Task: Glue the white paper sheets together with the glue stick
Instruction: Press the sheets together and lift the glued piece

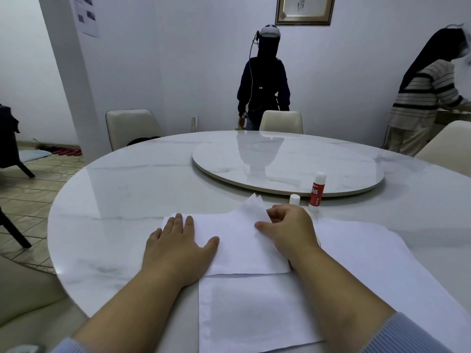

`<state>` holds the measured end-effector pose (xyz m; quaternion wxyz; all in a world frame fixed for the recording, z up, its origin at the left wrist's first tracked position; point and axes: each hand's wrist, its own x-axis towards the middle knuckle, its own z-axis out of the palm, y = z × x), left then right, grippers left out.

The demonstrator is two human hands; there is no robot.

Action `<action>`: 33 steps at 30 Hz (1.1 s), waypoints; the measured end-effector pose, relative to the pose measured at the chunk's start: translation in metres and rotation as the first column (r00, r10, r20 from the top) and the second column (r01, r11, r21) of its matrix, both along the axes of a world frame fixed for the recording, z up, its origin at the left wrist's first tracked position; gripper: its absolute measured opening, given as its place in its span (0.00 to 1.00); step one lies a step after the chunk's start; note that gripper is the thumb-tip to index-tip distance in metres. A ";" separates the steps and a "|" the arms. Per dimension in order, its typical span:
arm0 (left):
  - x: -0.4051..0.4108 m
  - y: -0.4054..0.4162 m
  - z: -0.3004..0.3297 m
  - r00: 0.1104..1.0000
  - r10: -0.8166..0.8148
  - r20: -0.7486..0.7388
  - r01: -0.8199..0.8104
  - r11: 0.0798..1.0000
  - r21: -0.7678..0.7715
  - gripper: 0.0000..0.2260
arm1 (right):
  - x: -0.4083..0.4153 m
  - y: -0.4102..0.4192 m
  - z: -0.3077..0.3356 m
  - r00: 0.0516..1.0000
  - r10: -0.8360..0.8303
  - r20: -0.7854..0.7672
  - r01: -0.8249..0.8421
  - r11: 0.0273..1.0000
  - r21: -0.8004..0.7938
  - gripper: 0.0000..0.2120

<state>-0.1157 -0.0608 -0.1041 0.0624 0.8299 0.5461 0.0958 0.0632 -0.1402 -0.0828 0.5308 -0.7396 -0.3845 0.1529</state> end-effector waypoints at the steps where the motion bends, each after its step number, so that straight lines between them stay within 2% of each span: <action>1: 0.000 0.000 0.000 1.000 0.000 0.001 0.000 1.000 0.001 0.36 | 0.000 0.001 0.000 1.000 0.010 0.025 -0.010 1.000 -0.002 0.05; 10: 0.002 -0.001 0.000 1.000 -0.003 0.028 0.003 1.000 0.003 0.36 | 0.002 0.014 0.000 0.986 -0.034 0.166 0.030 0.999 0.025 0.05; 13: 0.002 -0.001 0.002 0.994 -0.005 0.108 0.004 1.000 0.011 0.33 | 0.004 0.017 0.002 0.963 -0.106 0.248 0.098 0.994 0.048 0.07; 17: -0.001 0.001 0.008 0.963 0.031 0.268 -0.034 0.999 0.004 0.27 | 0.011 0.016 0.004 0.995 -0.076 0.066 0.076 0.997 0.009 0.13; 21: -0.001 0.001 0.008 0.946 0.061 0.318 -0.066 0.998 0.003 0.26 | 0.010 0.014 0.002 0.998 -0.011 -0.064 0.013 0.999 0.041 0.12; 25: -0.001 0.003 0.007 0.944 0.075 0.321 -0.082 0.997 0.006 0.27 | 0.013 0.013 0.001 0.997 -0.062 -0.043 0.065 0.995 0.069 0.04; 29: 0.000 0.003 0.006 0.938 0.084 0.336 -0.096 0.995 0.018 0.26 | 0.015 0.012 -0.002 0.998 -0.057 -0.038 0.059 0.997 0.054 0.06; 33: 0.000 0.003 0.006 0.931 0.086 0.354 -0.105 0.994 0.036 0.23 | 0.013 0.012 -0.001 0.999 -0.045 -0.023 0.047 0.995 0.088 0.02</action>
